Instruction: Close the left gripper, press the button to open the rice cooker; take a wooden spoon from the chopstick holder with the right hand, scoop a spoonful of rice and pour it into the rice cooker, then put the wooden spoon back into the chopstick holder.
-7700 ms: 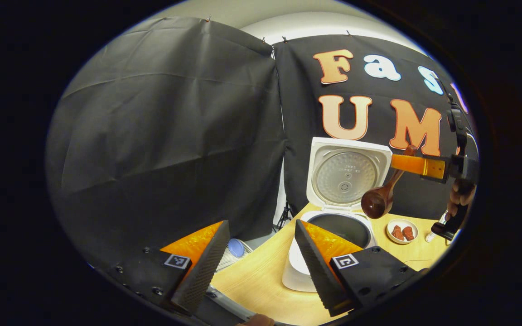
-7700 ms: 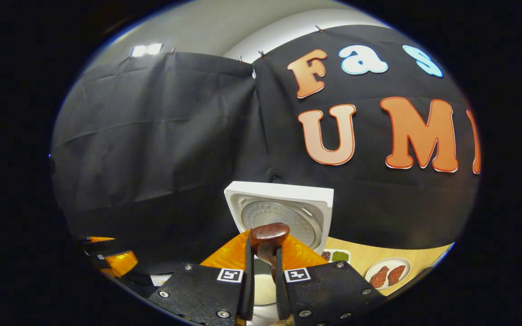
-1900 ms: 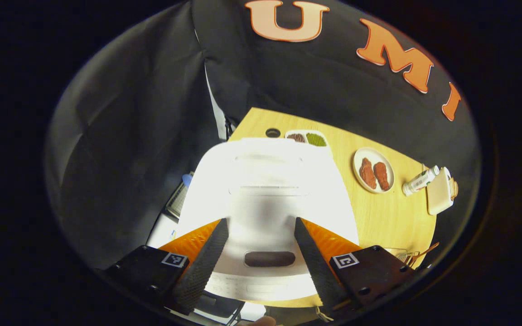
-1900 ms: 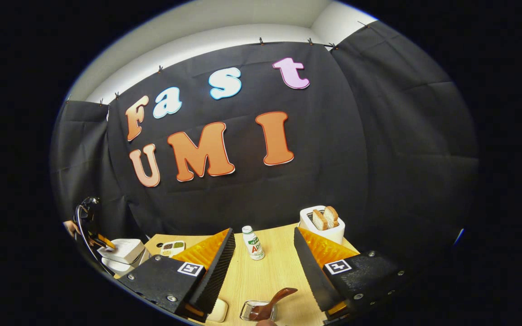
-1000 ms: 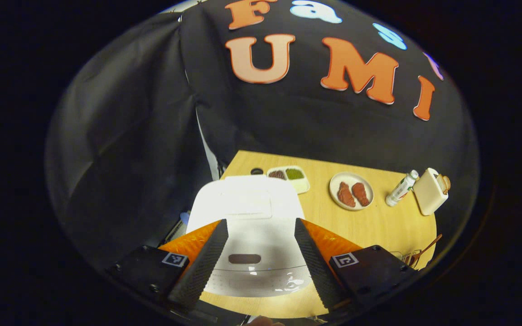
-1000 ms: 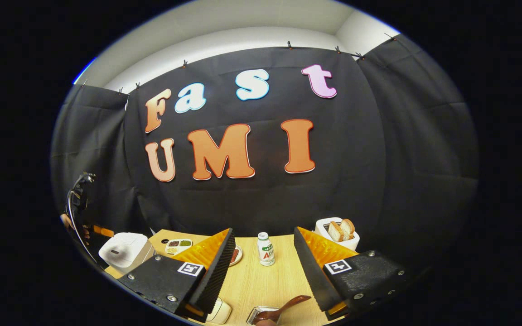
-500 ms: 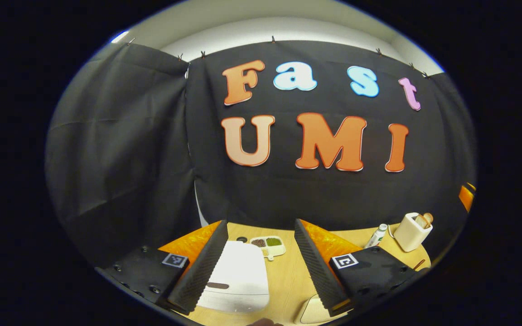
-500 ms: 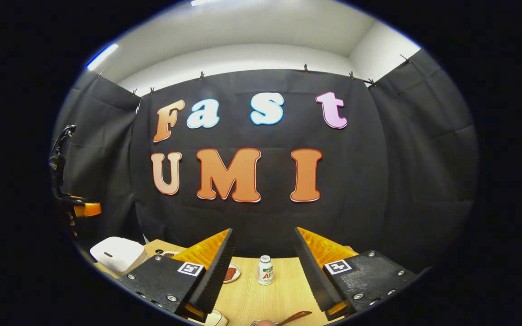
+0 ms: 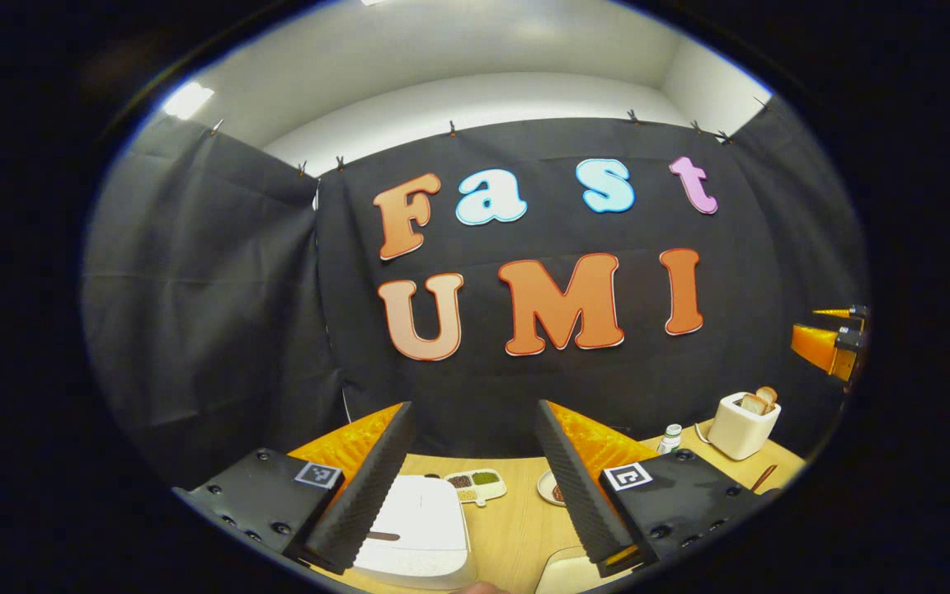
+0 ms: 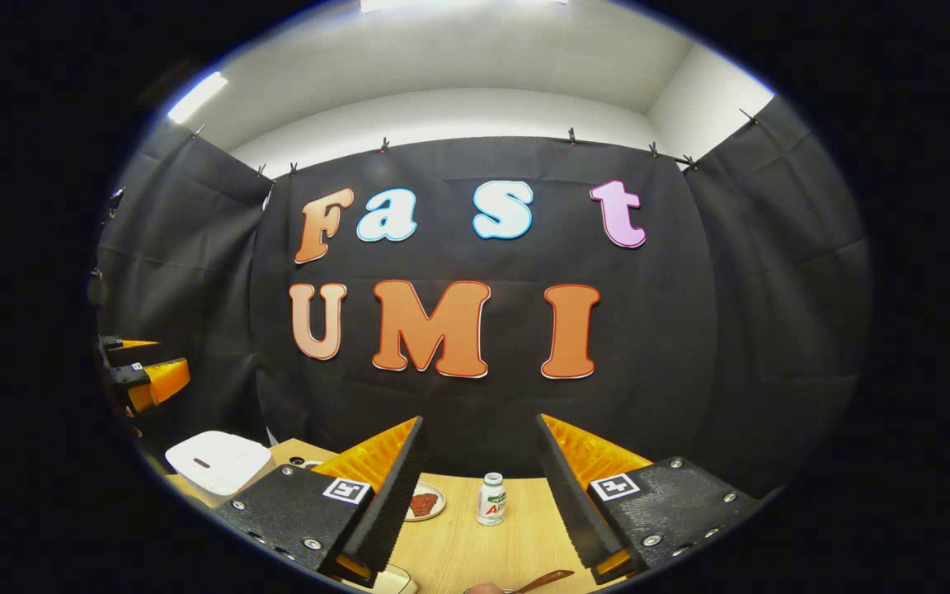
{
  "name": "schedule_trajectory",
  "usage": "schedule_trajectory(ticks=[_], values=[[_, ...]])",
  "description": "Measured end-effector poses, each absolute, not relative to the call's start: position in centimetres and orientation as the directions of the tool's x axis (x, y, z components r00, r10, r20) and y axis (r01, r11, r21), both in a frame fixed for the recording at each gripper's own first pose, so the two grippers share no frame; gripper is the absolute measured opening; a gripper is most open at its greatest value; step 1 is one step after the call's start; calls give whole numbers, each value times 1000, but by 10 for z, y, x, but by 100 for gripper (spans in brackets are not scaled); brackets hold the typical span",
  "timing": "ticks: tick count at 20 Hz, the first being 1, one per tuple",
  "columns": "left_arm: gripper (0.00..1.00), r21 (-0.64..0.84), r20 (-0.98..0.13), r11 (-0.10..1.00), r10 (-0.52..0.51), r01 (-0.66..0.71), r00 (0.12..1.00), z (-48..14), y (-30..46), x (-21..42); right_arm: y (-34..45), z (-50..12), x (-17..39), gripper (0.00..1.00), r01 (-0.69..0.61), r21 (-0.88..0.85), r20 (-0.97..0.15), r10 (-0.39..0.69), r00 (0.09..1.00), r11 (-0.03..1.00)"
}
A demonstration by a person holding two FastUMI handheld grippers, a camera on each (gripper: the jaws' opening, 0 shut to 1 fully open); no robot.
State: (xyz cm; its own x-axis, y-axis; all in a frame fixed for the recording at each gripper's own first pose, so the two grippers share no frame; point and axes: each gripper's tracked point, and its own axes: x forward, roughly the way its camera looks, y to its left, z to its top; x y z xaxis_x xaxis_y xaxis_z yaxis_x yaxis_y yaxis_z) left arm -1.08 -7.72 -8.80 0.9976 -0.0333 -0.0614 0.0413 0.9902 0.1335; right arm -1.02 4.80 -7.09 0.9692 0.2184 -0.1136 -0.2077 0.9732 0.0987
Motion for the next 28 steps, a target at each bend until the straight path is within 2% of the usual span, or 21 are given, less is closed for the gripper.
schedule_trajectory(ticks=[6,7,8,9,19,20,23,24,26,27,28], values=[[100,129,-66,982,-130,137,989,-96,-121,-26,53,-75,-14,82,-229,106,-121,241,963,968],[100,124,-67,982,-135,143,989,-95,-124,-26,53,-75,-14,87,-228,107,-120,240,963,968],[100,123,-68,982,-138,145,988,-95,-125,-26,53,-75,-14,77,-228,107,-120,240,963,968],[100,121,-68,983,-132,140,989,-95,-124,-27,54,-75,-13,82,-230,111,-122,242,962,967],[100,59,-65,994,-89,93,994,-92,-109,-22,62,-73,-12,82,-249,104,-115,261,959,963],[100,52,-61,995,-82,85,995,-92,-106,-22,63,-74,-12,87,-250,103,-117,261,958,963],[100,43,-57,996,-70,73,996,-92,-102,-22,66,-73,-11,87,-257,106,-119,268,956,961],[100,44,-55,997,-67,69,996,-91,-100,-22,67,-73,-11,82,-258,104,-117,270,956,960],[100,44,-52,997,-59,61,997,-91,-97,-20,68,-73,-11,82,-263,102,-115,274,955,960],[100,42,-49,998,-54,56,997,-91,-97,-20,70,-73,-11,87,-264,101,-115,275,955,959],[100,39,-51,998,-57,58,997,-91,-97,-19,71,-72,-11,77,-266,101,-115,277,954,959]])
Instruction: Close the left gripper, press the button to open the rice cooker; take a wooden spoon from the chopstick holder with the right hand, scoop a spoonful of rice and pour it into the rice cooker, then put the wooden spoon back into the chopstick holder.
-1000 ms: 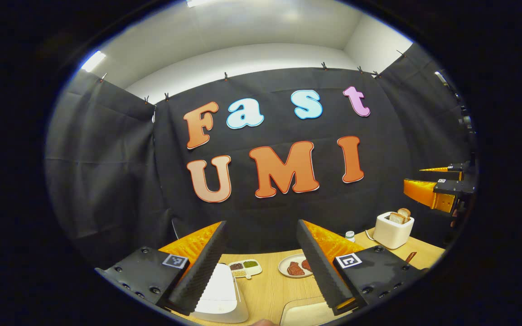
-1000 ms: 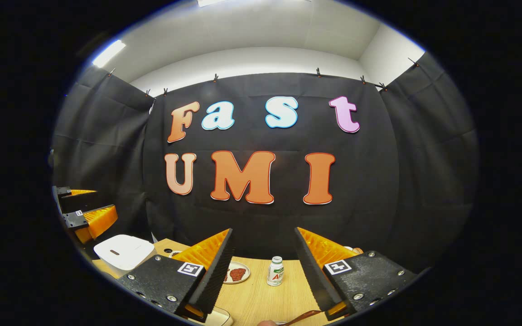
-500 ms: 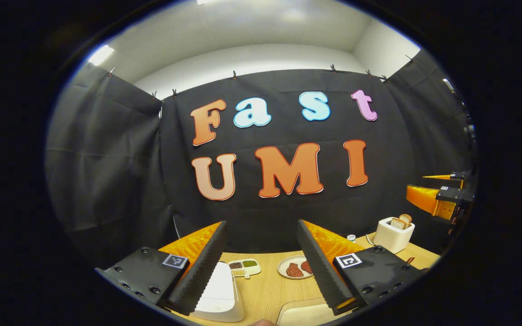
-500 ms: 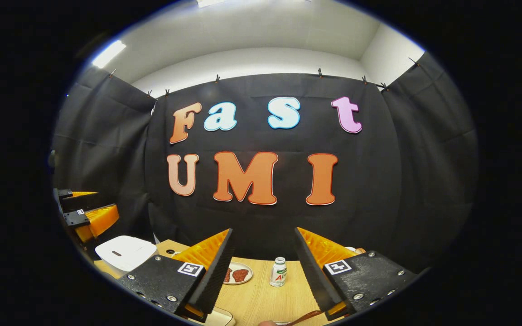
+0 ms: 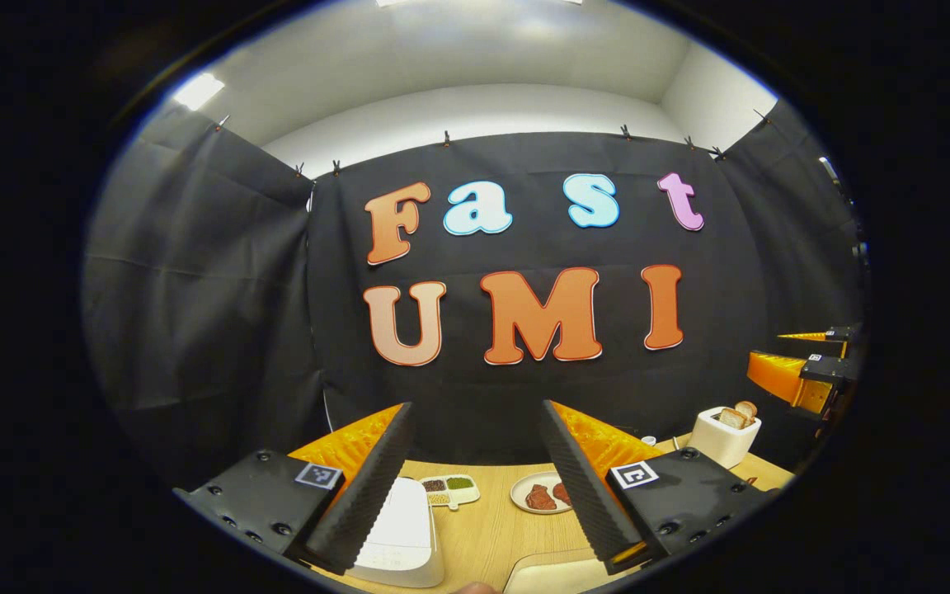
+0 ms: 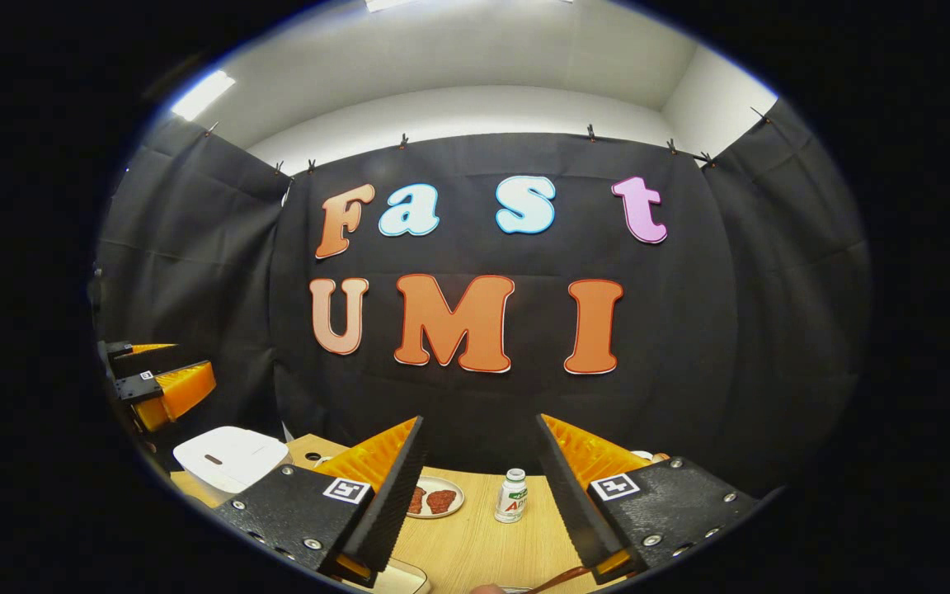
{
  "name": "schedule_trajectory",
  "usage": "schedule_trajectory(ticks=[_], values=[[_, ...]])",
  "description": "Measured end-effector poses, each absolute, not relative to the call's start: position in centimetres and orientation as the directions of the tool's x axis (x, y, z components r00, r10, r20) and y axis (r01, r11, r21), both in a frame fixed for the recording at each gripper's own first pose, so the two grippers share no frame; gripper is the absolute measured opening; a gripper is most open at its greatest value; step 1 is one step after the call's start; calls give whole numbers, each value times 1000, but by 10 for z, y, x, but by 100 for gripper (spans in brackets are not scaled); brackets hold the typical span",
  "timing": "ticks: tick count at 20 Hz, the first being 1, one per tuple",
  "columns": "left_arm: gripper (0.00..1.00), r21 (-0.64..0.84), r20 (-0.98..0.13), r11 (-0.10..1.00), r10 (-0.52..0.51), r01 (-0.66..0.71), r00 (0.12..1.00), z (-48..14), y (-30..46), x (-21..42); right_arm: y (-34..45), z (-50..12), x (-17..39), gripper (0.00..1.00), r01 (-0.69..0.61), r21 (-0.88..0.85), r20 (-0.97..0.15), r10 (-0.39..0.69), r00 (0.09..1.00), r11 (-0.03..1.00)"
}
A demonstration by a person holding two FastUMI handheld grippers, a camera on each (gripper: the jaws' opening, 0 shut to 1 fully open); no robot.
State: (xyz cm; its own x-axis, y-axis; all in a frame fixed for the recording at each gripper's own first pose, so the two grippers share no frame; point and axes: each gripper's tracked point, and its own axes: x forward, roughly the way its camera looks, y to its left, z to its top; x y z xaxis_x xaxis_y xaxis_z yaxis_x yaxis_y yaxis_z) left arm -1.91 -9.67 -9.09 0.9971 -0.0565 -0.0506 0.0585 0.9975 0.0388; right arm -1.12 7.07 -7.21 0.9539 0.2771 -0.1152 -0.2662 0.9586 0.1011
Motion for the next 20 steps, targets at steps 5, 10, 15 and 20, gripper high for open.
schedule_trajectory(ticks=[5,10,15,20], values=[[100,35,-51,998,-54,56,997,-92,-96,-18,71,-71,-9,82,-264,100,-111,275,955,959],[100,36,-49,998,-51,53,998,-92,-97,-15,72,-73,-12,82,-268,107,-110,279,954,958],[100,39,-41,998,-49,51,998,-92,-96,-14,70,-69,-10,77,-261,105,-94,271,958,960],[100,44,-32,998,-51,52,998,-91,-97,-13,70,-65,-10,82,-257,109,-82,267,960,960]])
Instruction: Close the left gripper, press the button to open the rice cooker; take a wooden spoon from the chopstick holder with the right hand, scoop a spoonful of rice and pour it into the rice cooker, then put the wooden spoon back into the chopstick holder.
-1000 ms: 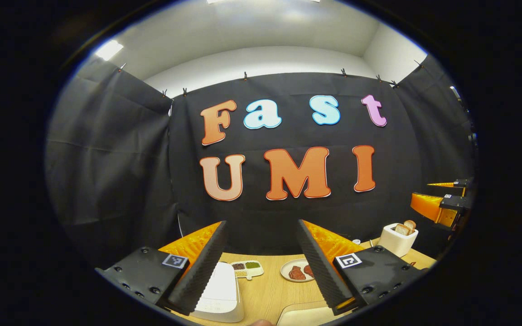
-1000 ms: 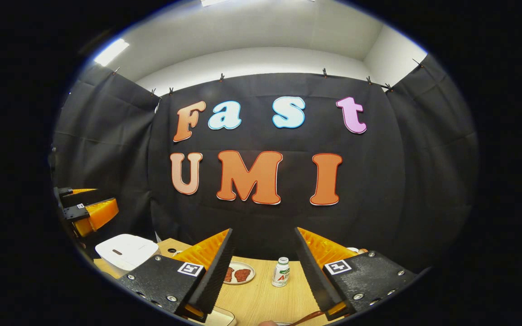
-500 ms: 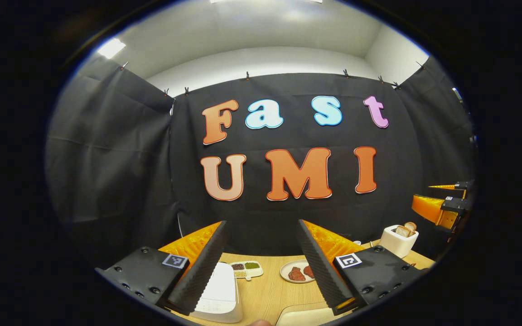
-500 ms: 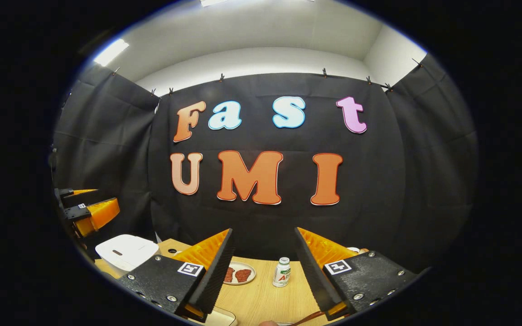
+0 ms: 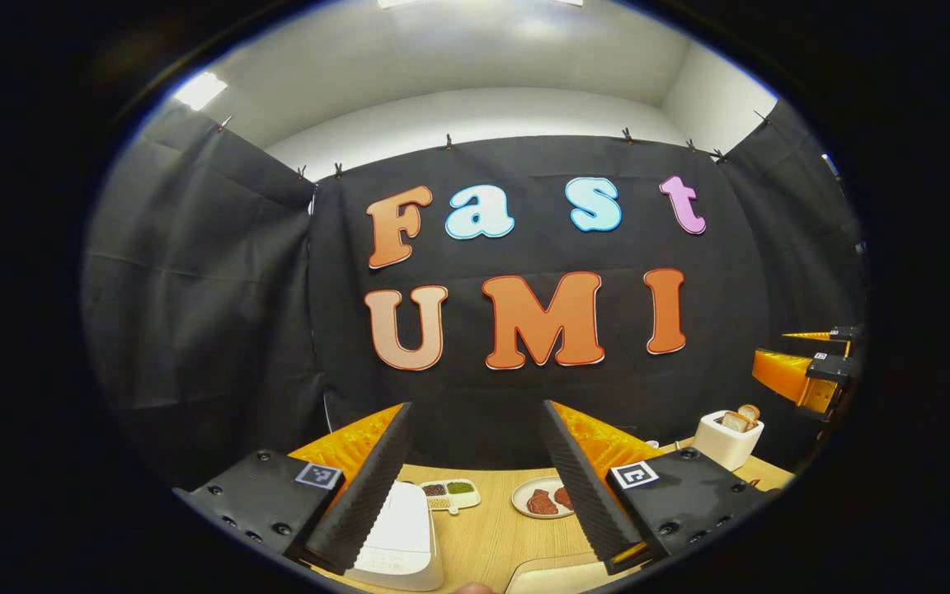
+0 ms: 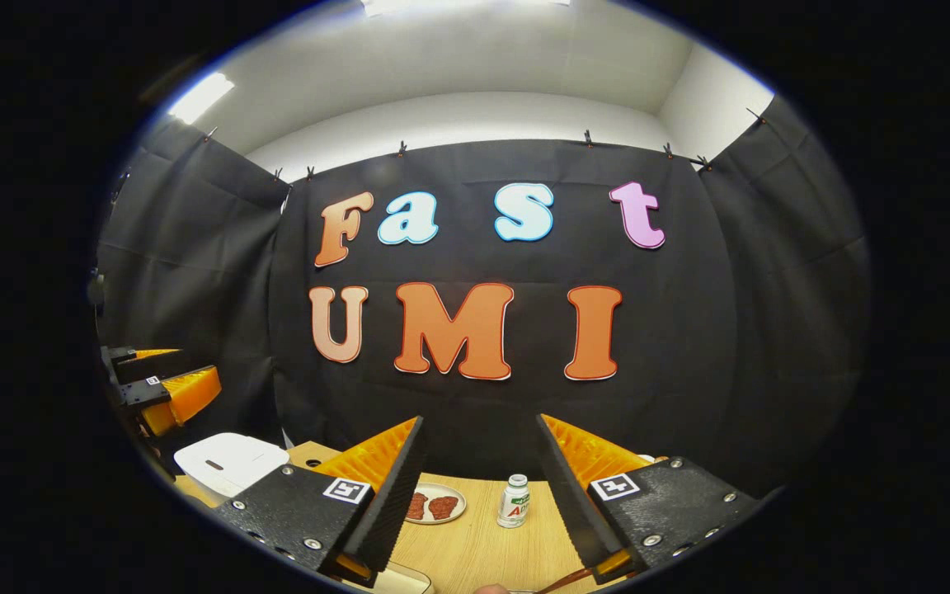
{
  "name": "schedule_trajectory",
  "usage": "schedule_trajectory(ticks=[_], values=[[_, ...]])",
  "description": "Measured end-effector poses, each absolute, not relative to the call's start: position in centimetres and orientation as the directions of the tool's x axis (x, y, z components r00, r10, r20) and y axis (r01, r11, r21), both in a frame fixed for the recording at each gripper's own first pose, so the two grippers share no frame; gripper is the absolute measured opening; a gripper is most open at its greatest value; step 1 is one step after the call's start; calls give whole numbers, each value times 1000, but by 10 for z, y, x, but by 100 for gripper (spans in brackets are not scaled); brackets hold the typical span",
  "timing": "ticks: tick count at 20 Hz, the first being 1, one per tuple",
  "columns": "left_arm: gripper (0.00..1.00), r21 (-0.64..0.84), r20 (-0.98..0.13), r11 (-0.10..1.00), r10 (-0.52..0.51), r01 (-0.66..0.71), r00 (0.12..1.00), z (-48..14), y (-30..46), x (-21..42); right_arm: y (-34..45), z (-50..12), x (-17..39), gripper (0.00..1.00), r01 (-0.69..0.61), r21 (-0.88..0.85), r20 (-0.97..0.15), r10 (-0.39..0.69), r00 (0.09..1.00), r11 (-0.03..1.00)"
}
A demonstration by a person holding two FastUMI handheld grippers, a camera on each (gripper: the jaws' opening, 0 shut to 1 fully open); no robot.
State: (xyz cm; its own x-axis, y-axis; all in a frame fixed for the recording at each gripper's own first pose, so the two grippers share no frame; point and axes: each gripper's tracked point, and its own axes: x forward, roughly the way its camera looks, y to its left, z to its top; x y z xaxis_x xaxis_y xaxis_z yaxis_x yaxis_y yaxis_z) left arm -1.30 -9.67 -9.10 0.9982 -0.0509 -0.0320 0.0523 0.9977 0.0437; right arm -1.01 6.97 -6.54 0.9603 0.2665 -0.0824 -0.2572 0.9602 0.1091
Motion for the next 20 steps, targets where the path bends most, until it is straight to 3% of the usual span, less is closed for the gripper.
schedule_trajectory(ticks=[11,12,13,20], values=[[100,43,-27,998,-53,54,998,-93,-96,-15,67,-64,-12,82,-248,105,-72,256,964,963],[100,41,-25,998,-53,54,998,-92,-96,-14,66,-63,-12,87,-245,106,-70,253,965,964],[100,40,-24,998,-50,51,998,-92,-95,-15,66,-62,-12,82,-244,108,-66,252,965,964],[100,49,-18,997,-54,55,998,-88,-98,-16,61,-58,-13,83,-229,126,-53,237,970,965]])
